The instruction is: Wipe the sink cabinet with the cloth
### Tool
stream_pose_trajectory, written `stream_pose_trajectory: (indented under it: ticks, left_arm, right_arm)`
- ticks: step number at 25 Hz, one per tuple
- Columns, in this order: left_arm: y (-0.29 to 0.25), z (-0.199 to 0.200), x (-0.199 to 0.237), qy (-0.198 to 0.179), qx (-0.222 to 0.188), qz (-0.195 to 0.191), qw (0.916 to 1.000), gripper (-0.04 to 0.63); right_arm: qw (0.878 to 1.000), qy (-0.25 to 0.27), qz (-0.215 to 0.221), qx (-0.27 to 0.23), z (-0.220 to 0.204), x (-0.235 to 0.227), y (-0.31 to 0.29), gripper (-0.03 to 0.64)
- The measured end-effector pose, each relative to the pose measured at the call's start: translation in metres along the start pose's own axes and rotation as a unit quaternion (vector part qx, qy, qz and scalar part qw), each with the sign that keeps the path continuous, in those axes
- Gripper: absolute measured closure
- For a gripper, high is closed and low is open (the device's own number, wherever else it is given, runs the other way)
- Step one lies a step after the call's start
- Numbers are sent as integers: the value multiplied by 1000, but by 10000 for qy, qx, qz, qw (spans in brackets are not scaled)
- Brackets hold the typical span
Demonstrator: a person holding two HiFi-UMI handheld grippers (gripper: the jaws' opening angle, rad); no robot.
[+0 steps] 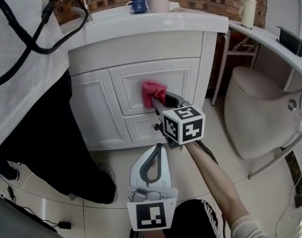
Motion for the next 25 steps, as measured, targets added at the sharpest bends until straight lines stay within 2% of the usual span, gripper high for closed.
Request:
stream_pose_trajectory:
  ticks: [3, 6, 9, 11, 16, 20, 22, 23, 25]
  left_arm:
    - [-1, -1, 2, -20, 1, 63, 10000, 578]
    - [-4, -7, 1, -207, 71, 62, 9997, 578]
    - [-23, -24, -3, -598, 300, 15, 9978, 578]
    - [-38, -35, -3, -693, 528, -34, 9962, 578]
    - [-45, -54, 4, -282, 820, -102, 9962, 578]
    - [-39, -49, 9, 164, 741, -9, 9971, 578]
    - [-39, -46, 15, 419, 654, 67, 9970, 578]
    - [-37, -45, 19, 483, 623, 163, 9968, 578]
    - [-27, -41, 30, 473, 554, 482, 9962, 578]
  right_arm:
    - [9995, 173, -241, 67, 0, -21, 13, 557]
    - [9972, 162, -699, 189, -6, -52, 24, 557]
    - [9930, 32, -1155, 265, -9, -87, 37, 557]
    - [9916, -22, -1263, 279, -10, -98, 47, 557]
    - [9849, -66, -1683, 390, -17, -124, 70, 557]
    - [9663, -192, -2481, 666, -26, -155, 96, 557]
    - [9703, -52, -2367, 501, -16, -139, 101, 557]
    - [9781, 0, -2063, 291, -9, -119, 98, 557]
    - [9931, 14, -1170, -115, 2, -65, 81, 557]
Point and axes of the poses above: the fingertips, and each gripper's own axes: y backward along the fingers, x to its left, z out of its top, the point moved 4 cm from there along y, backward along the fingers, and after that the axes turned 7 degrees about y, right-handed, at the moved point
